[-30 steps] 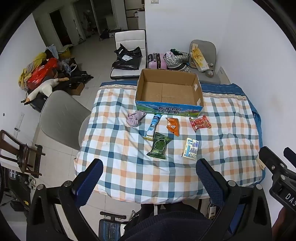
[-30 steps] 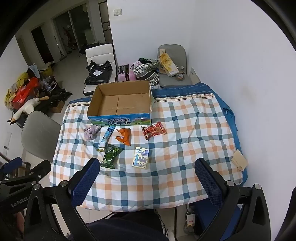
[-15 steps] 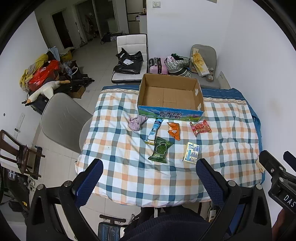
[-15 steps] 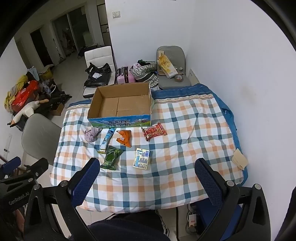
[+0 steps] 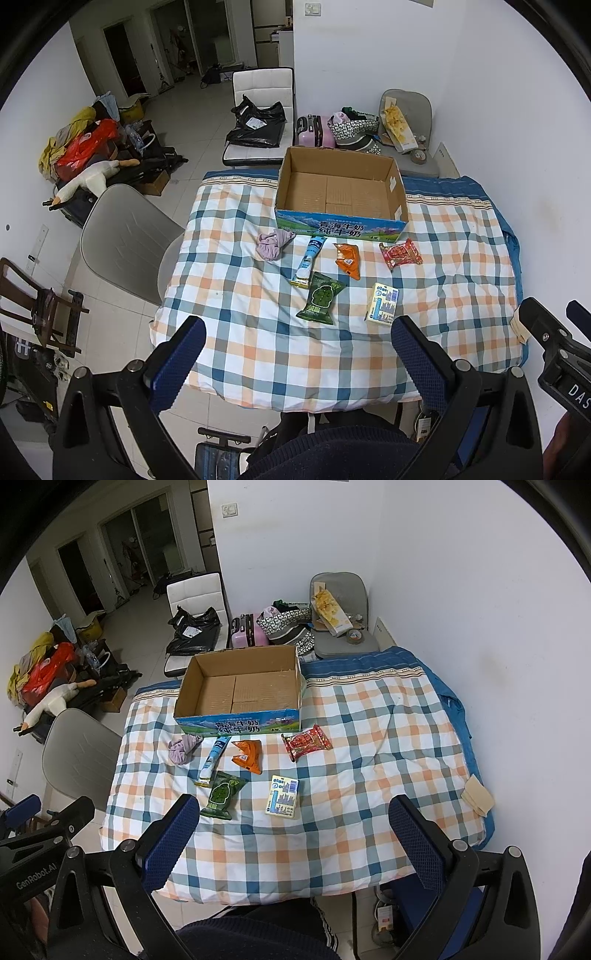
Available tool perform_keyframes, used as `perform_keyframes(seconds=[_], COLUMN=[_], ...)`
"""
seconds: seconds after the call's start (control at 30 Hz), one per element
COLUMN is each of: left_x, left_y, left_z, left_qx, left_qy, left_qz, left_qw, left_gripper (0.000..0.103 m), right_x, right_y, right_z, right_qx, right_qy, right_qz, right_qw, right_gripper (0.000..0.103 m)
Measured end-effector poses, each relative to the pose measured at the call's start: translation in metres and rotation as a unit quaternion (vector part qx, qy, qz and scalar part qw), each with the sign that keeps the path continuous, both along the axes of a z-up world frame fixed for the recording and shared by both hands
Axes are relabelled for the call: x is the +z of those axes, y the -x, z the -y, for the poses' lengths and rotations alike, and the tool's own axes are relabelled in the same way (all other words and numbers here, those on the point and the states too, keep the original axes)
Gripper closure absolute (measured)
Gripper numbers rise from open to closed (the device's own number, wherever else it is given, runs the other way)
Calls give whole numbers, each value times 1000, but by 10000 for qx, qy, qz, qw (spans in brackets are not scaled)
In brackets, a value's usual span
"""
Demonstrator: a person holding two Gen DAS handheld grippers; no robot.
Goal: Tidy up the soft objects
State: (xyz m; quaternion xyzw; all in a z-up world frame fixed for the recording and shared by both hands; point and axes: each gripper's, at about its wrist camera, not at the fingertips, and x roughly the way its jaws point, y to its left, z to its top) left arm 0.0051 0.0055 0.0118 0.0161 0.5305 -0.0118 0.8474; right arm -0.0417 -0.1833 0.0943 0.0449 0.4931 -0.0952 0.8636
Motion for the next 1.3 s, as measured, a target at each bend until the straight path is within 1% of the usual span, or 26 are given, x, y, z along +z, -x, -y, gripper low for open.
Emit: perform_keyframes(seconds=[0.17,0.37,0.8,0.83,0.87,1.07,1.3], left_x=[0,4,3,3,3,3,6], left_y=[0,-3,-2,-2,-2,-2,-6], left_z=[-1,-4,-6,-6,-7,-6,-8], left_qx=[-3,8,-5,-1,3,0,7], left_qy=[2,18,23,22,25,25,24], left_qz=[27,22,43,42,43,53,55], left_qw=[10000,10000,10000,10000,10000,10000,10000], left_gripper=[0,0,0,0,0,0,0], right_x=[5,3,2,3,11,19,17], right_y=[0,0,2,1,-7,-19,-18], right_z=[-1,-1,-4,-4,2,11,9], right_qx=[-1,1,-3,5,11,22,10], right_qy=[-4,9,75,94,99,165,199], right_qz=[0,11,34,37,26,41,50], right_qw=[10000,10000,10000,9999,9999,9999,9998], right_gripper=[0,0,0,0,0,0,0])
